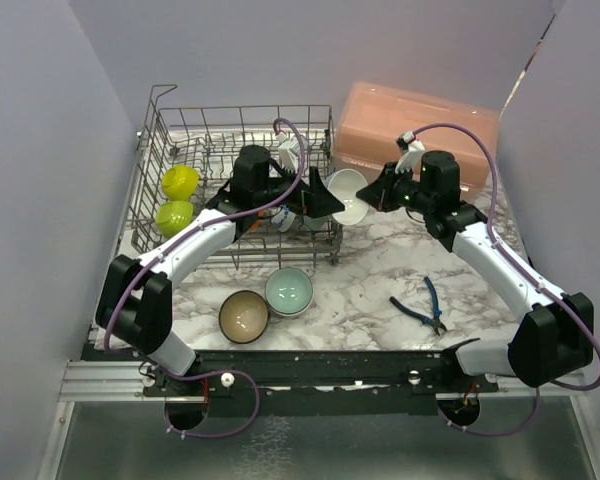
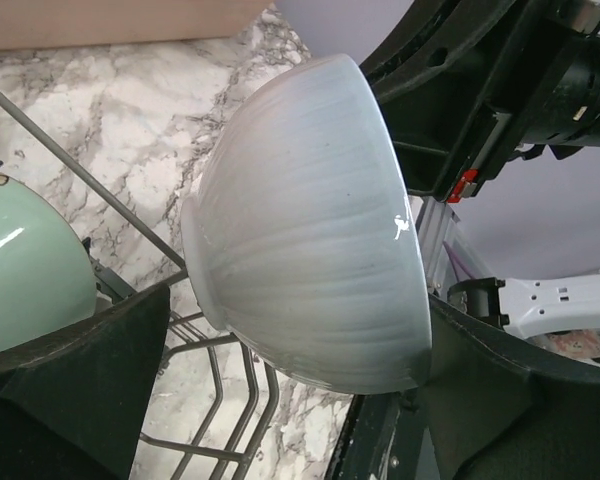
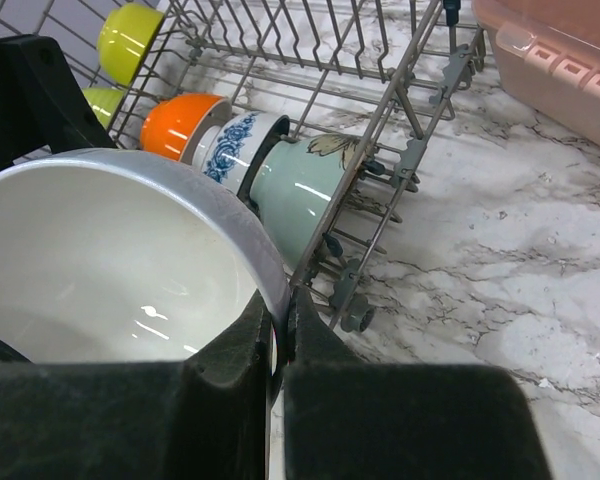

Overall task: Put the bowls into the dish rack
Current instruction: Turn the bowl upside down on the dish rack.

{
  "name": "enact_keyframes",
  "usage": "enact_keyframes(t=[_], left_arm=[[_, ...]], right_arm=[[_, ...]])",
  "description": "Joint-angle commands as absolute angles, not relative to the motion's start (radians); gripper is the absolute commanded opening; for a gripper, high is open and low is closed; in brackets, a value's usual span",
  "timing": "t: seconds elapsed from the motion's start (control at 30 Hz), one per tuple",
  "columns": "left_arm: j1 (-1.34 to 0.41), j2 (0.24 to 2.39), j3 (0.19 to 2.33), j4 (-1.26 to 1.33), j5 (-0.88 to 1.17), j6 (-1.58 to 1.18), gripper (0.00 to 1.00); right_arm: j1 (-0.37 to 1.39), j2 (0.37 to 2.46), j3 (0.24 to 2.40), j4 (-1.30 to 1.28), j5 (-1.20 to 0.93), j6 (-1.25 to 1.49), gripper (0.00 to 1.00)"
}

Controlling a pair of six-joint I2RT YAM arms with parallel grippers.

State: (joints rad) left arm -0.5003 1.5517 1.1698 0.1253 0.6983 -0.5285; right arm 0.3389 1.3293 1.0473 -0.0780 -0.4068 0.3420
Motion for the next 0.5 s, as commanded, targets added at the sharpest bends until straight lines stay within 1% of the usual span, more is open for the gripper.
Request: enact_keyframes(t=[0.0, 0.13, 0.23, 0.33, 0.37, 0.47], left_arm=[[-0.486, 1.598, 1.192, 0.109, 0.718, -0.565, 0.99], [-0.486, 1.627, 1.207, 0.109, 0.769, -0.589, 0.98], [-0.487, 1.628, 1.207, 0.11, 0.771, -0.584, 0.9], [-0.489, 1.632, 1.211, 0.118, 0.791, -0.586, 0.78], [-0.491, 1.635, 1.212, 0.12, 0.799, -0.589, 0.75], [-0.492, 1.638, 1.213, 0.125, 0.811, -0.589, 0.52]], right_arm=[[0.342, 1.287, 1.054, -0.06, -0.431, 0.344, 0.0], [0.341, 1.293, 1.061, -0.065, -0.431, 0.338, 0.0], [0.343, 1.297, 1.065, -0.07, -0.434, 0.337, 0.0], [0.342, 1.3, 1.065, -0.067, -0.449, 0.337, 0.0], [0.342, 1.303, 1.066, -0.065, -0.452, 0.337, 0.0], [0.342, 1.305, 1.065, -0.062, -0.455, 0.34, 0.0]])
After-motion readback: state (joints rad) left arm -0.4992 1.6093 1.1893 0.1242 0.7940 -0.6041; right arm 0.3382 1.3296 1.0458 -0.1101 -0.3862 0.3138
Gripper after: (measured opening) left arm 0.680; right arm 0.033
